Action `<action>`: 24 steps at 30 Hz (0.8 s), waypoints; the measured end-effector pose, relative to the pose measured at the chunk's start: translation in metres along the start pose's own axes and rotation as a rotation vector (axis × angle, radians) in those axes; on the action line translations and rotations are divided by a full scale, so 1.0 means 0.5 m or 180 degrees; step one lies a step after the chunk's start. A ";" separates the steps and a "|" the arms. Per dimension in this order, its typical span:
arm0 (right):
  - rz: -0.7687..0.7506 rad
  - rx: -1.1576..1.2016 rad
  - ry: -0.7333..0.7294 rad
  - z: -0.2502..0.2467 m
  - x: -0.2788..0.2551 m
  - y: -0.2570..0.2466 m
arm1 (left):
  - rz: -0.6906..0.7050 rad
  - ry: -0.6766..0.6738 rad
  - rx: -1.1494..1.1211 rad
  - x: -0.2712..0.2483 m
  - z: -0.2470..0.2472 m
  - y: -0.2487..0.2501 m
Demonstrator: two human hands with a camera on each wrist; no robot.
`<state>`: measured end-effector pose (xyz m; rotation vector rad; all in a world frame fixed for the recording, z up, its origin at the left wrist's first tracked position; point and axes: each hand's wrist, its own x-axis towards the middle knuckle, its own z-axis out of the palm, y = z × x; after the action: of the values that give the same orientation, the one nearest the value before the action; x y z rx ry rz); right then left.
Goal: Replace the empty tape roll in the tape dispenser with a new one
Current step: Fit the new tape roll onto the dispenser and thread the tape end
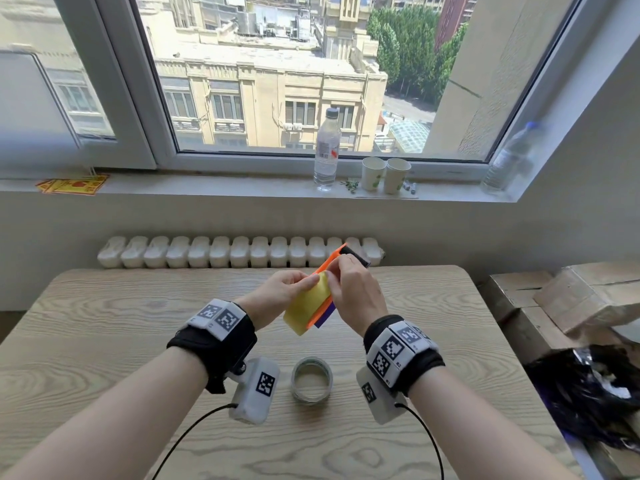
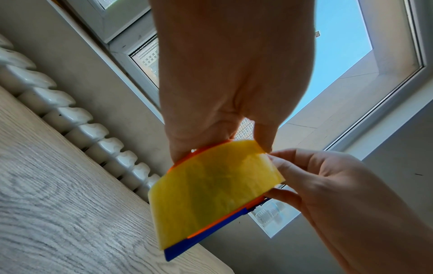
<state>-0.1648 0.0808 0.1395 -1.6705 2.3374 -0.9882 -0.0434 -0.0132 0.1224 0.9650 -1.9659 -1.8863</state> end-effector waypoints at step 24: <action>0.0233 0.0316 0.0044 0.003 0.034 0.012 | 0.0268 0.0057 -0.0373 0.000 0.003 -0.017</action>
<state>-0.1758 0.0662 0.1395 -1.5357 2.2993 -1.0858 -0.0420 -0.0117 0.1142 0.8502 -1.8332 -1.9156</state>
